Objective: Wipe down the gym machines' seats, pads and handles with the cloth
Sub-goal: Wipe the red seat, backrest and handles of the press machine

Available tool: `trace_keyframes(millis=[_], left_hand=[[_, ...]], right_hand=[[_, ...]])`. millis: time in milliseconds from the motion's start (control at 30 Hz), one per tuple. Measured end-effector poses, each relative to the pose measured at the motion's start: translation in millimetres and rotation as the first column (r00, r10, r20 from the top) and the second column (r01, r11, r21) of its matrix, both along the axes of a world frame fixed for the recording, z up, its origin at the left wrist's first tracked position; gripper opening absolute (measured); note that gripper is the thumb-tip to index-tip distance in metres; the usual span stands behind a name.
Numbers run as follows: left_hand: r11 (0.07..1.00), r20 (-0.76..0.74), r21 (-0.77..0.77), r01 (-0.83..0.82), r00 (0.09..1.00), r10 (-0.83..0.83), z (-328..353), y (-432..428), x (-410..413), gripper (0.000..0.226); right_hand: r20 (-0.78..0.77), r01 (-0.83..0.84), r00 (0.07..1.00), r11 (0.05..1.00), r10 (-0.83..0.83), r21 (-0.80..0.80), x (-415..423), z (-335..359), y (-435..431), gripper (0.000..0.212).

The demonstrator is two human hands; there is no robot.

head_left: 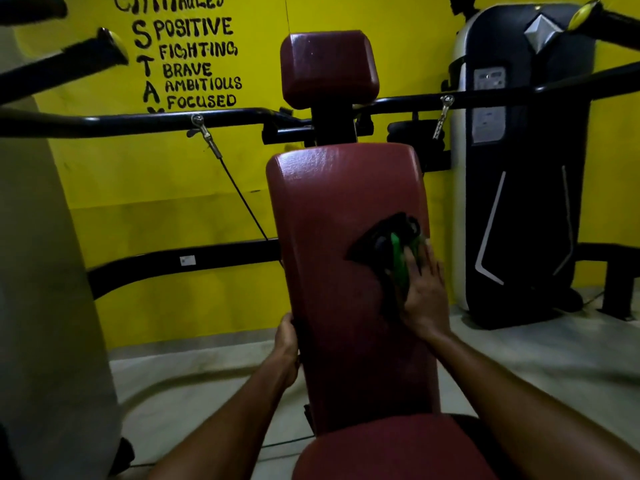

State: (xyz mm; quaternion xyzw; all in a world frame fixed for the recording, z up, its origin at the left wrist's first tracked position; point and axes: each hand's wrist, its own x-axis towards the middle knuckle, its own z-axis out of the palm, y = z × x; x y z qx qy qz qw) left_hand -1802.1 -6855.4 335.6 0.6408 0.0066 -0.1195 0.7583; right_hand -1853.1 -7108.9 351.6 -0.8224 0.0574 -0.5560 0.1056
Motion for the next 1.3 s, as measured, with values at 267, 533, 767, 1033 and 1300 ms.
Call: trace_keyframes(millis=[267, 533, 767, 1033, 1300], left_hand=[[0.999, 0.001, 0.052, 0.002, 1.000, -0.002, 14.5, 3.4, -17.5, 0.046], [0.992, 0.049, 0.125, 0.031, 0.998, -0.037, 20.1, 0.7, -21.7, 0.049], [0.985, 0.013, 0.171, 0.028, 0.999, -0.031, 28.1, -2.8, -27.0, 0.063], [0.979, -0.228, 0.205, -0.006, 0.972, 0.054, 94.2, -20.8, -49.1, 0.070], [0.945, -0.439, 0.211, 0.251, 0.888, -0.138, 221.7, -27.2, -91.7, 0.037]], right_hand=[[-0.150, -0.062, 0.987, 0.998, 0.060, -0.009, 20.7, 2.4, 139.3, 0.093], [-0.158, -0.070, 0.987, 0.866, -0.011, -0.494, 12.6, -0.4, 24.6, 0.074], [-0.052, 0.085, 0.996, 0.829, -0.067, 0.553, 15.6, 15.3, 36.6, 0.073], [-0.211, 0.131, 0.972, 0.504, 0.105, 0.854, -16.1, 22.2, 154.9, 0.061], [-0.015, 0.084, 0.852, -0.109, 0.523, 0.991, -59.3, 133.8, 150.9, 0.045]])
